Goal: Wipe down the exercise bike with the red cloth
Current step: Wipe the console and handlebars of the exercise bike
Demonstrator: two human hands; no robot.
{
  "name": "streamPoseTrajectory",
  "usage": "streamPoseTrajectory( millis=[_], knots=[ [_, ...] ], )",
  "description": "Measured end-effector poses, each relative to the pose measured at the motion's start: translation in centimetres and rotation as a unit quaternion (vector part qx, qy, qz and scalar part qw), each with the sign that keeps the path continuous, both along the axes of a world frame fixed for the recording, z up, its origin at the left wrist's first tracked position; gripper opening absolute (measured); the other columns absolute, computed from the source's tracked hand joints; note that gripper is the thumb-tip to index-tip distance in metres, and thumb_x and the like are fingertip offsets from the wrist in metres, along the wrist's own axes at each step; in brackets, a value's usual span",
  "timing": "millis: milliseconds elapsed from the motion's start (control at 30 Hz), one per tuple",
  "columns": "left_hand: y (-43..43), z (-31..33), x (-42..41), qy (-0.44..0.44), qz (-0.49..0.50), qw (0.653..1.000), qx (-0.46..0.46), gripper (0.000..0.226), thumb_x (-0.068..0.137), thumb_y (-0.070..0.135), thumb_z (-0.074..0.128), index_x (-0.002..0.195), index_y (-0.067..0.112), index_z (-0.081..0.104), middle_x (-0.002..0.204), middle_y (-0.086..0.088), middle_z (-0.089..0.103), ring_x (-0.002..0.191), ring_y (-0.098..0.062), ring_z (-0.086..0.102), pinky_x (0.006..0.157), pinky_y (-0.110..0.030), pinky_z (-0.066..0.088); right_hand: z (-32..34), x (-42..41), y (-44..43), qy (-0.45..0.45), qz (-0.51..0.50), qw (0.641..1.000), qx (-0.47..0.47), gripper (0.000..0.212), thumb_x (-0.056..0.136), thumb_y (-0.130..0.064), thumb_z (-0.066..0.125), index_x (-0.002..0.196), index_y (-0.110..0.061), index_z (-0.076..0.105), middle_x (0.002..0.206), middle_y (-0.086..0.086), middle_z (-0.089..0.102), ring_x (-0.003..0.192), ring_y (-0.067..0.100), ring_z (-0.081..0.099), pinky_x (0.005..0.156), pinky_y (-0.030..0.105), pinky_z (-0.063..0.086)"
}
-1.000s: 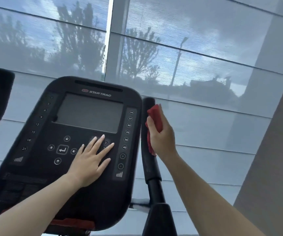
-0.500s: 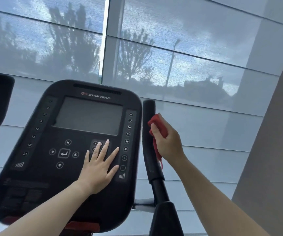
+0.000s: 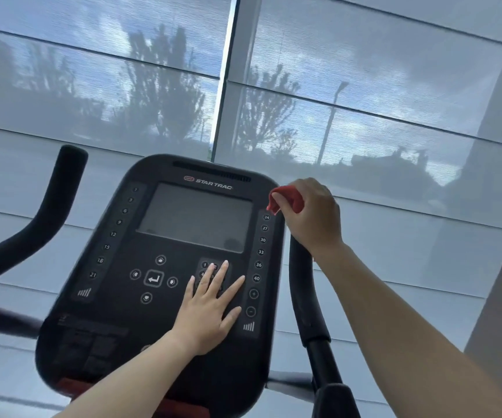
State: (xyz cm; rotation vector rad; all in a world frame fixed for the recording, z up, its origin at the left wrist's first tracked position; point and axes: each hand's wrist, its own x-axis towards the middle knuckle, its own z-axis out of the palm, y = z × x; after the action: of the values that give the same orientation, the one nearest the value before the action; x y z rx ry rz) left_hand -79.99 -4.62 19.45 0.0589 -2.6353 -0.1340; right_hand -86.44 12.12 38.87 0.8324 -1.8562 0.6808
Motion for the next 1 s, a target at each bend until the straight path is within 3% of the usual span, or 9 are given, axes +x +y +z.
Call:
streamPoseTrajectory(
  millis=[200,300,467,600,700,800,867,933,1000],
  knots=[
    [-0.3,0.3,0.2,-0.014,-0.002,1.000,-0.004,0.056,0.096,0.055,0.016,0.145,0.048,-0.010,0.151,0.010,-0.031,0.142,-0.015,-0.026,0.115,-0.043,-0.011,-2.1,0.7,1.1,-0.001,0.043,0.998,-0.036,0.027,0.085,-0.028,0.066,0.108,-0.015,0.067,0.119,0.002,0.063,0.112,0.020,0.056,0.095,0.027,0.043],
    [-0.4,0.1,0.0,-0.013,0.001,1.000,-0.007,0.056,0.096,0.056,0.016,0.145,0.048,-0.011,0.152,0.010,-0.031,0.142,-0.015,-0.027,0.114,-0.043,-0.012,-1.1,0.8,1.0,-0.096,0.063,0.988,-0.099,0.035,0.088,-0.032,0.061,0.119,-0.018,0.062,0.123,0.000,0.062,0.115,0.017,0.056,0.097,0.019,0.037],
    [-0.6,0.0,-0.2,-0.011,0.002,1.000,-0.012,0.057,0.096,0.056,0.017,0.144,0.048,-0.012,0.154,0.008,-0.028,0.142,-0.016,-0.026,0.114,-0.044,-0.013,-3.1,2.5,1.0,-0.149,0.049,0.980,-0.119,0.046,0.090,-0.031,0.058,0.134,-0.023,0.049,0.133,0.002,0.056,0.123,0.019,0.051,0.104,0.029,0.039],
    [-0.7,-0.3,-0.4,-0.006,0.005,1.000,-0.012,0.057,0.095,0.056,0.016,0.143,0.048,-0.015,0.155,0.008,-0.027,0.142,-0.017,-0.025,0.113,-0.044,-0.013,-7.7,4.1,4.7,-0.258,0.062,0.960,-0.090,0.044,0.092,-0.029,0.054,0.136,-0.030,0.047,0.089,-0.013,0.071,0.082,-0.005,0.063,0.071,0.003,0.041],
    [-0.6,-0.2,-0.5,-0.002,-0.001,1.000,-0.005,0.057,0.095,0.056,0.018,0.144,0.048,-0.010,0.156,0.007,-0.024,0.143,-0.018,-0.023,0.114,-0.046,-0.011,-9.1,4.8,7.0,-0.315,0.089,0.937,-0.123,0.046,0.093,-0.028,0.053,0.137,-0.039,0.041,0.074,-0.020,0.066,0.068,-0.008,0.061,0.067,0.008,0.045],
    [-0.5,-0.2,-0.5,-0.005,0.005,1.000,-0.010,0.057,0.095,0.055,0.018,0.145,0.047,-0.009,0.157,0.006,-0.023,0.144,-0.019,-0.022,0.115,-0.047,-0.009,-9.5,6.0,6.5,-0.338,0.093,0.934,-0.072,0.058,0.093,-0.031,0.053,0.142,-0.043,0.026,0.115,-0.019,0.062,0.094,-0.007,0.060,0.074,0.002,0.041],
    [-0.4,-0.2,-0.5,-0.005,0.003,1.000,-0.010,0.057,0.095,0.055,0.018,0.146,0.046,-0.008,0.157,0.005,-0.023,0.144,-0.019,-0.022,0.115,-0.047,-0.008,-9.9,6.6,5.8,-0.327,0.085,0.941,-0.021,0.061,0.093,-0.030,0.053,0.144,-0.042,0.022,0.147,-0.015,0.036,0.126,-0.001,0.042,0.094,0.006,0.031],
    [-0.3,-0.2,-0.4,-0.005,0.000,1.000,-0.007,0.057,0.095,0.055,0.019,0.146,0.046,-0.006,0.157,0.005,-0.022,0.144,-0.019,-0.021,0.115,-0.047,-0.007,-10.1,7.1,5.6,-0.311,0.078,0.947,-0.012,0.057,0.093,-0.027,0.053,0.143,-0.038,0.028,0.153,-0.016,0.022,0.133,-0.002,0.031,0.101,0.012,0.026],
    [-0.2,-0.1,-0.2,-0.006,-0.002,1.000,-0.003,0.057,0.096,0.055,0.020,0.147,0.046,-0.004,0.158,0.005,-0.020,0.144,-0.019,-0.020,0.115,-0.047,-0.006,-10.4,7.4,6.1,-0.314,0.084,0.945,-0.026,0.051,0.093,-0.022,0.054,0.140,-0.033,0.037,0.149,-0.015,0.033,0.130,-0.001,0.037,0.100,0.010,0.028]
  ],
)
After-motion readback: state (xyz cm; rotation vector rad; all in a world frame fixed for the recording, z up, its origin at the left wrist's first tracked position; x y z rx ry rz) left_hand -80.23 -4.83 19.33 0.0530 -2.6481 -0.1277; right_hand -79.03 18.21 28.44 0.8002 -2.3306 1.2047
